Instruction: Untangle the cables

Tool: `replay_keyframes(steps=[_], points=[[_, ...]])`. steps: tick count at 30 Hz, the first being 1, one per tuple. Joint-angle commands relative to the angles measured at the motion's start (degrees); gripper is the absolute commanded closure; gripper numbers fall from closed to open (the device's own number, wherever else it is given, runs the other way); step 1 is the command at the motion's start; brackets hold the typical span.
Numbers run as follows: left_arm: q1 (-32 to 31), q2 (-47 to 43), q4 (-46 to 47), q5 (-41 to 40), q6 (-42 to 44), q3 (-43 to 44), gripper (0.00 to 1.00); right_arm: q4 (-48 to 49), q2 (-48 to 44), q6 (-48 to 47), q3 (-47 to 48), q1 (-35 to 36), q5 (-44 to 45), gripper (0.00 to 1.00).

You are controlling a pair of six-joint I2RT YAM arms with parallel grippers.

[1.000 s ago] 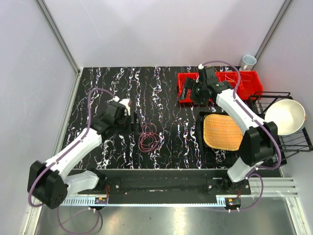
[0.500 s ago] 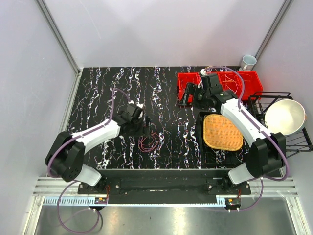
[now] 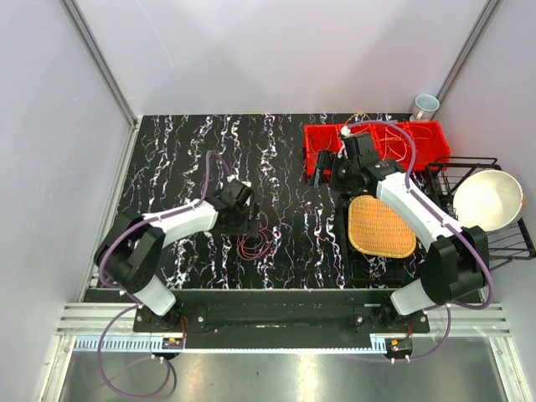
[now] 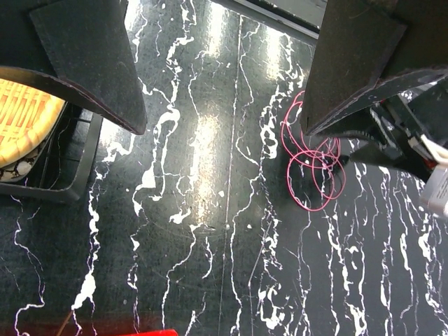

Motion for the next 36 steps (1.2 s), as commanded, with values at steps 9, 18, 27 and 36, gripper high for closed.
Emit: replay_keyframes(steps=[9, 18, 27, 36], points=[[-2.19, 5.39, -0.19, -6.70, 2.94, 5.33, 0.25, 1.71, -2.96, -2.39, -2.74, 0.32, 1.60, 0.03], [-3.60, 6.71, -0.36, -8.19, 2.33, 5.33, 0.62, 1.71, -3.14, -2.92, -3.27, 0.32, 1.87, 0.03], [-3.52, 2.68, -2.29, -0.90, 5.83, 13.92, 1.00, 1.89, -4.89, -1.78, -2.83, 0.32, 1.16, 0.03], [-3.16, -13.04, -10.12, 13.33, 11.72, 33.27, 1.00, 4.87, -14.12, 0.24, -2.39, 0.32, -5.05, 0.01]])
